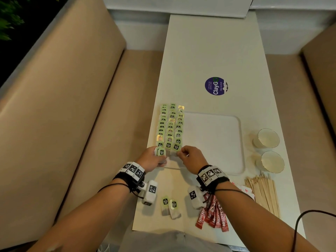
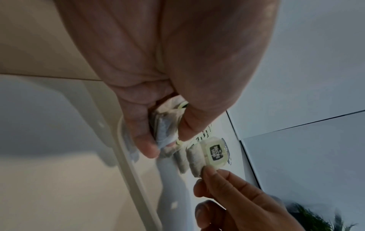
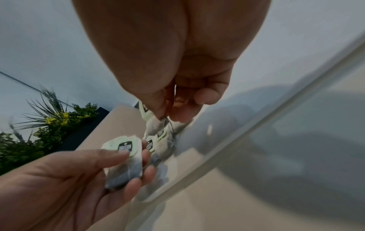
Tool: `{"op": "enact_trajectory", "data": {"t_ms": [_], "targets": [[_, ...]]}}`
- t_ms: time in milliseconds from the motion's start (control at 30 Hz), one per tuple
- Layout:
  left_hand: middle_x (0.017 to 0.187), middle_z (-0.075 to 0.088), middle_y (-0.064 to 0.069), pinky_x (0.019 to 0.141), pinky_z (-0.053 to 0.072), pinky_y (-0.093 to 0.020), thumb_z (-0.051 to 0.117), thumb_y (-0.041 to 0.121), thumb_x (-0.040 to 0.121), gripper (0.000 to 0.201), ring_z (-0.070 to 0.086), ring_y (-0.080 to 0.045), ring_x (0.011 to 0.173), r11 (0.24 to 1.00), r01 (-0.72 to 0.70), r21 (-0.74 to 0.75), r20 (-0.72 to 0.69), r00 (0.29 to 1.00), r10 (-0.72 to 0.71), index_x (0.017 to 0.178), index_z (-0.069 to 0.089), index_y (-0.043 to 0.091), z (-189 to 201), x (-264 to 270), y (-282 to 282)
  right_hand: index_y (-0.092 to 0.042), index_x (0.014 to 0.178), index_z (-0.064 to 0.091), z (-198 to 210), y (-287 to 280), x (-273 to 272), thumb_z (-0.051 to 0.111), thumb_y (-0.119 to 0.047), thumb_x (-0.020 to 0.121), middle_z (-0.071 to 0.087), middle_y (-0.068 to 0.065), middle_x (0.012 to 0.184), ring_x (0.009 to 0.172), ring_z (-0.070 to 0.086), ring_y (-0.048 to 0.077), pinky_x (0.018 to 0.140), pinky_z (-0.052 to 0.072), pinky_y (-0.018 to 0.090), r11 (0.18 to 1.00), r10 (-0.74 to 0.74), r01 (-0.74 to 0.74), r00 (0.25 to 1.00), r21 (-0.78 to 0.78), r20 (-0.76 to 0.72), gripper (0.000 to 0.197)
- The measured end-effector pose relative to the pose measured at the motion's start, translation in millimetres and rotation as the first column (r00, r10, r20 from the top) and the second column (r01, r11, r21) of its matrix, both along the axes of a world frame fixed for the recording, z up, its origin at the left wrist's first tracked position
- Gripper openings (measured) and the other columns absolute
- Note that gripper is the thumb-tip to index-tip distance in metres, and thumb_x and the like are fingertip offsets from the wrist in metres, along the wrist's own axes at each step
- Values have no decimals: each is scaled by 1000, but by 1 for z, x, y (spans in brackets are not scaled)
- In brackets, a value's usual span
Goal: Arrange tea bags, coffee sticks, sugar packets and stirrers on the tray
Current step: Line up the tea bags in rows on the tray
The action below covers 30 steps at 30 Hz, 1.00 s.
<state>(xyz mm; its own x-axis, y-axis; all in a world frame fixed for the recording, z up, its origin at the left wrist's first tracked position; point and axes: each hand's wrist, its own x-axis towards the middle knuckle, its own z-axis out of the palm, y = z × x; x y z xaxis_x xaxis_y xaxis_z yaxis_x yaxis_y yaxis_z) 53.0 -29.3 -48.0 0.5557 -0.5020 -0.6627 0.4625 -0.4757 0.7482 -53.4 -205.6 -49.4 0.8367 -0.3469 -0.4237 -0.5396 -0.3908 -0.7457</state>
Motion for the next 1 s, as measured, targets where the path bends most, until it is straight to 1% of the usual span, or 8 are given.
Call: {"op": "enact_trajectory", "data": {"t_ms": [167,267,400,533,633,767,867,1000], "targets": [[91,66,-13,95,55,-47,57,-13,85,23,63,-25,86,998,40,58,-2,999,-40,103,67,-1,0,5,4,-18,71,64,-7,-11,10,59,-27,96,62,-3,70,64,56,15,55,40,23,997,1,-15,984,-80,-179,27],[91,66,-10,86,56,-38,53,-16,86,29,62,-25,85,997,45,67,-22,999,-44,96,67,8,4,4,4,-17,68,66,-10,-8,13,58,-26,93,66,-1,70,63,60,18,54,44,24,994,-18,-11,968,-111,-251,28],[91,64,-9,77,54,-33,53,-16,84,36,61,-23,81,995,80,59,-40,996,-78,110,71,2,2,4,0,-14,67,66,-8,-3,19,58,-27,93,67,3,70,60,58,17,55,47,27,992,-49,16,960,-122,-276,30],[91,63,-12,78,51,-38,53,-16,85,34,58,-27,78,994,78,73,-27,997,-76,113,68,-4,3,2,-6,-6,75,69,-6,-2,24,59,-28,92,72,11,76,60,57,20,56,49,31,991,-56,17,956,-135,-289,30],[90,60,-14,77,46,-40,53,-17,85,33,54,-27,79,995,71,76,-27,997,-70,113,66,-7,4,1,-9,-8,77,70,-5,-3,26,61,-30,92,71,7,76,68,66,23,61,54,33,991,-59,19,953,-135,-298,28],[90,65,-14,84,53,-43,60,-11,82,31,61,-28,80,991,110,71,-4,994,-110,107,72,4,4,4,-6,-18,76,62,0,-6,23,65,-38,91,68,2,80,76,65,22,67,54,33,989,-90,53,956,-136,-279,25],[102,72,-15,91,57,-49,63,-8,87,27,69,-29,86,994,103,46,38,994,-105,102,72,12,6,3,-3,-20,75,58,4,-5,18,64,-41,91,64,-2,77,76,64,20,66,49,31,988,-100,69,965,-135,-241,27],[91,72,-8,83,58,-51,65,-3,90,19,66,-25,78,996,80,41,124,989,-85,98,67,14,6,3,1,-20,70,58,8,-4,11,59,-34,94,64,-1,72,69,61,20,63,50,32,986,-77,44,976,-162,-205,28]]}}
